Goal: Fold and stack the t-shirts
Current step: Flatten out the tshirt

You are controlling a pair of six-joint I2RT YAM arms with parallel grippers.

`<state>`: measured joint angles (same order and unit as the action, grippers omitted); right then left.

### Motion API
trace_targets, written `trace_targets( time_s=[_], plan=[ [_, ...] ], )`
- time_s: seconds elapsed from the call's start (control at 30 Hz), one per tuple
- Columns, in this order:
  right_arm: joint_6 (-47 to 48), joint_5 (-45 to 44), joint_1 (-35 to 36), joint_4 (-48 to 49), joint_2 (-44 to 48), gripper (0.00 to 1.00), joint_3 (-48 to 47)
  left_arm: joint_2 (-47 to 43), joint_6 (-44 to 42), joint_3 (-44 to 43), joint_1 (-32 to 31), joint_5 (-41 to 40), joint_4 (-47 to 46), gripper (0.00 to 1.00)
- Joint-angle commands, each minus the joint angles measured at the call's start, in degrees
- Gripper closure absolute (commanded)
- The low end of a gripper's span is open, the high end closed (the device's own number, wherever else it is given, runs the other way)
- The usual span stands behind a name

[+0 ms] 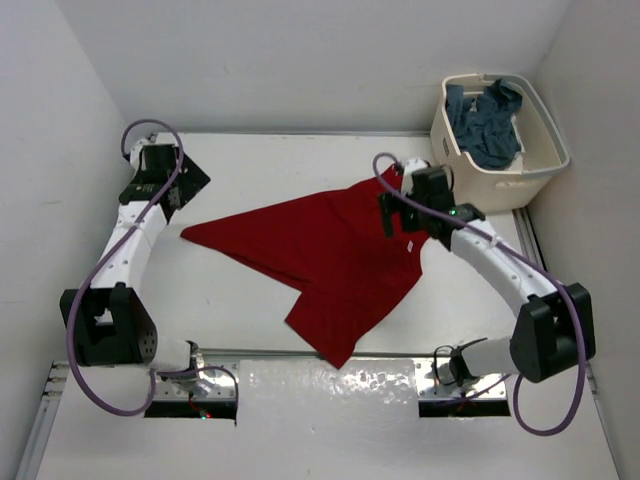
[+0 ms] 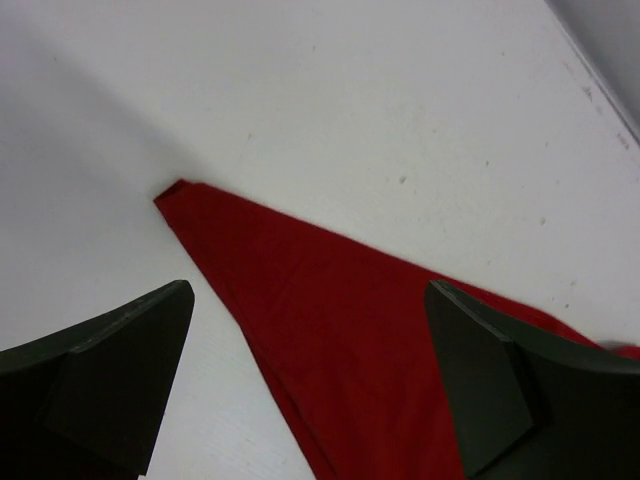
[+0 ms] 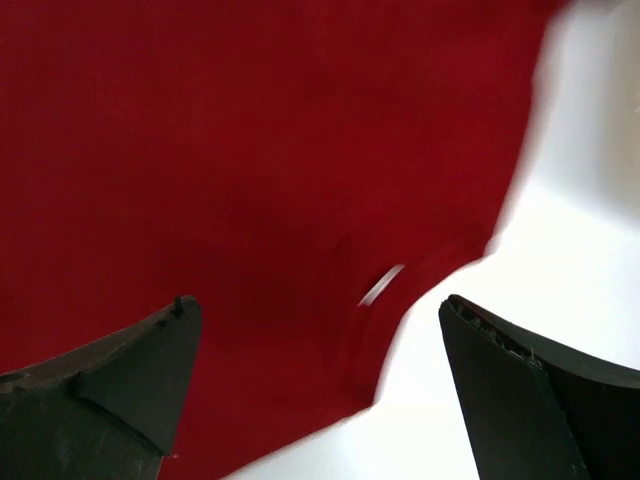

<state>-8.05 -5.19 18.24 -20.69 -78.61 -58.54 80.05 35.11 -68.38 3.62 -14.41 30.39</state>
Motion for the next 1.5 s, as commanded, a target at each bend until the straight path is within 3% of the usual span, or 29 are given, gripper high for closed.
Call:
trace_targets(
  time_s=[0.0, 0.17, 0.37, 0.67, 0.9, 1.03, 1.2, 1.37, 1.47],
  plan=[
    [-7.1, 5.3, 2.3, 2.0, 0.3, 0.01, 7.4, -3.5, 1.2, 4.2, -0.2, 4.2, -1.9, 0.0],
    [-9.7, 8.5, 3.6, 6.4, -3.6, 0.01, 15.1, -4.3, 1.9, 9.9, -0.2, 6.3, -4.5, 0.0],
    [-10.1, 1.8, 3.0, 9.3, -14.2, 0.01, 13.2, -3.9, 2.5, 12.3, -0.1, 7.7, -8.1, 0.0],
    [-10.0, -1.0, -4.9, 7.0, -32.8, 0.01, -3.0, 0.1, 1.5, 8.3, -0.2, 7.7, -7.2, 0.0],
    [-0.8, 1.0, -6.1, 1.5, -40.7, 0.01, -23.3, 3.7, 2.0, 8.5, -0.2, 9.1, -1.7, 0.0],
    [6.2, 3.2, -5.7, 0.8, -36.5, 0.01, -25.7, 3.3, 3.3, 11.9, -0.2, 8.0, 1.1, 0.0],
    [11.4, 2.9, -3.6, -3.8, -24.4, 0.01, -22.3, 1.9, 4.3, 15.6, -0.2, 3.7, 2.1, 0.0],
    [8.5, 0.7, 2.5, -3.2, -8.5, 0.01, -3.7, 3.2, 4.7, 15.0, 0.2, -1.9, -0.8, 0.0],
    [0.3, 1.5, 4.3, -1.9, -2.1, 0.01, 5.5, 5.4, 5.7, 14.9, 1.1, -1.9, -1.8, 0.0]
  ],
)
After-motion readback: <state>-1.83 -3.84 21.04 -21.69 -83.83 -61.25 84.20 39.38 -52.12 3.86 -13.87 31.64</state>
